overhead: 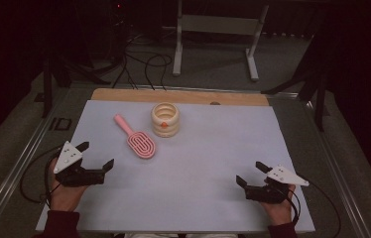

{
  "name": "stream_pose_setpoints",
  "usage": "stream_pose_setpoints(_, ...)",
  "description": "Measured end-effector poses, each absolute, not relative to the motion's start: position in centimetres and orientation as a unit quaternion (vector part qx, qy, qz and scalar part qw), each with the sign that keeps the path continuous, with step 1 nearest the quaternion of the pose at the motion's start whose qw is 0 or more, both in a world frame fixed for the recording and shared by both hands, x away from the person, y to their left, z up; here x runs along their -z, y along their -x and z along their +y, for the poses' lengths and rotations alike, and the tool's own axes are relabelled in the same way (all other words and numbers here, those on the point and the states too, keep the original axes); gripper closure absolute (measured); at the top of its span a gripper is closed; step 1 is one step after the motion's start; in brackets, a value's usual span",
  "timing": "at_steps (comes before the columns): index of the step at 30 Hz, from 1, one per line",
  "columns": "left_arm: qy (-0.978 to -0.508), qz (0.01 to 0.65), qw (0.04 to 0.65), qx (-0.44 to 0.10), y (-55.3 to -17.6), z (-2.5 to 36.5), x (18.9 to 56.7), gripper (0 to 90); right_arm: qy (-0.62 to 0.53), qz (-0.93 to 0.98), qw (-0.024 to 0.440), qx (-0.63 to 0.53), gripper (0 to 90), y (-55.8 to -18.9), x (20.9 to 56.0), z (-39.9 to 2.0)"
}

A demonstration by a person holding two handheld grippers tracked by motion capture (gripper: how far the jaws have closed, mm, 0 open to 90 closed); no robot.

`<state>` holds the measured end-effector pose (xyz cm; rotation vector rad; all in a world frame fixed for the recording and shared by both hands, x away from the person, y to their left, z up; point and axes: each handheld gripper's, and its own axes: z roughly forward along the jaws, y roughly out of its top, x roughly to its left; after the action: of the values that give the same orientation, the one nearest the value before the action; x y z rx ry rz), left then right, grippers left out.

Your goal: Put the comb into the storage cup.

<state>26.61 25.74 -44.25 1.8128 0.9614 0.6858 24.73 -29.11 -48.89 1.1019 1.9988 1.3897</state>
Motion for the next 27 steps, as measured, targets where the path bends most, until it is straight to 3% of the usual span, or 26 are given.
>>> stream_pose_setpoints(27,-0.755,0.374,0.462,-0.275,-29.5,24.8,43.4,0.0,-0.399,0.733,0.233,-0.499,7.9,-24.8,49.0,-29.0)
